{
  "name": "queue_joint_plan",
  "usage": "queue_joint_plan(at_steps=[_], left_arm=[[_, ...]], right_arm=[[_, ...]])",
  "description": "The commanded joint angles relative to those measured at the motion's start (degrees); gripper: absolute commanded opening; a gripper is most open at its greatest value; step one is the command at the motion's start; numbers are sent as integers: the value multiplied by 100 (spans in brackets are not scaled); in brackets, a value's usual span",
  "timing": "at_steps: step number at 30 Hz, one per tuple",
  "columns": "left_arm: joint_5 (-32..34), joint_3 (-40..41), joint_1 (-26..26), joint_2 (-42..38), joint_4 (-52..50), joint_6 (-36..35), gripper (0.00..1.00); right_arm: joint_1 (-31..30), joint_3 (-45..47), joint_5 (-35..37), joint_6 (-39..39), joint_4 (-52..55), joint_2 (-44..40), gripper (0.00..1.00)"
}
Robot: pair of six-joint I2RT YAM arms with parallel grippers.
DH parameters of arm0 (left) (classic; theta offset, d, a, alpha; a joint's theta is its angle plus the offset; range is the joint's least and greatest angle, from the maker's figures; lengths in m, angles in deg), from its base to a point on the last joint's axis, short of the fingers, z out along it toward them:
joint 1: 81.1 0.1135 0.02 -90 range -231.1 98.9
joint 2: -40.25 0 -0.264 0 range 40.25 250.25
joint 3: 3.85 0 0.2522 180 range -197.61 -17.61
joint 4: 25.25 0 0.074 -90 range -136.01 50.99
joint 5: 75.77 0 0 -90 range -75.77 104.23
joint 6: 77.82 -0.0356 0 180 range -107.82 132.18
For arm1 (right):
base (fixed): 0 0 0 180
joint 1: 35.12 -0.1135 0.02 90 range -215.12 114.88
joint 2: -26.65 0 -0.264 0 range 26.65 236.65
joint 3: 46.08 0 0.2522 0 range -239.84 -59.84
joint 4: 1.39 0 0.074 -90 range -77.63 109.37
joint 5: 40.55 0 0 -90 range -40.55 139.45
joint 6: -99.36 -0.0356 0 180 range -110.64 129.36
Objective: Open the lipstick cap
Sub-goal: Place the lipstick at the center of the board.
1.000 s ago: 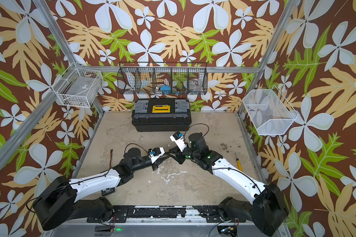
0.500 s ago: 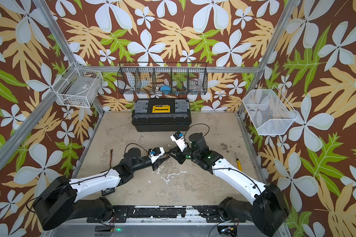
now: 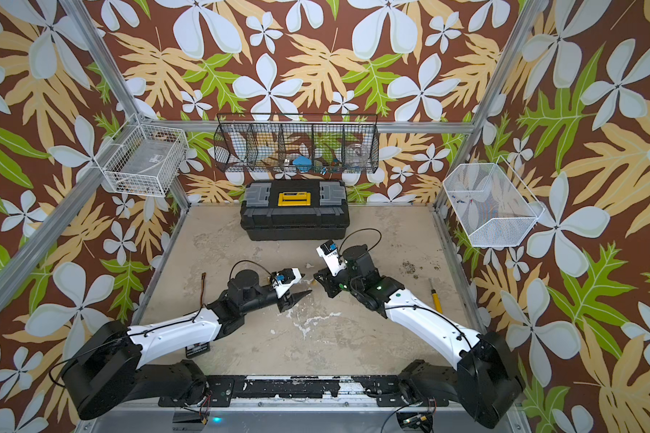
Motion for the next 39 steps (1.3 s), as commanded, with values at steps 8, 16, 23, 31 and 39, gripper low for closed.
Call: queue_joint_plan(at_steps=[8,16,23,31,39], left_arm=[[1800,-35,12,-61,121,1011,66],[2300,-144,8,-157,10,1322,70],[2858,-96,8,-235,40,1304,73],[3162,-48,9,-316,97,1201,85],[3140,-48,8,-316,56,1055,86]], right_arm=[[-3,726,1521,-239,-381,436,21],[-6,834,2016,-251,-672,809,22],[-6,822,2057,-173,-745,1012,22],[-15,799,2035,-131,-768,1215,22],[-43,789,2107,-72,-666,1309,24]])
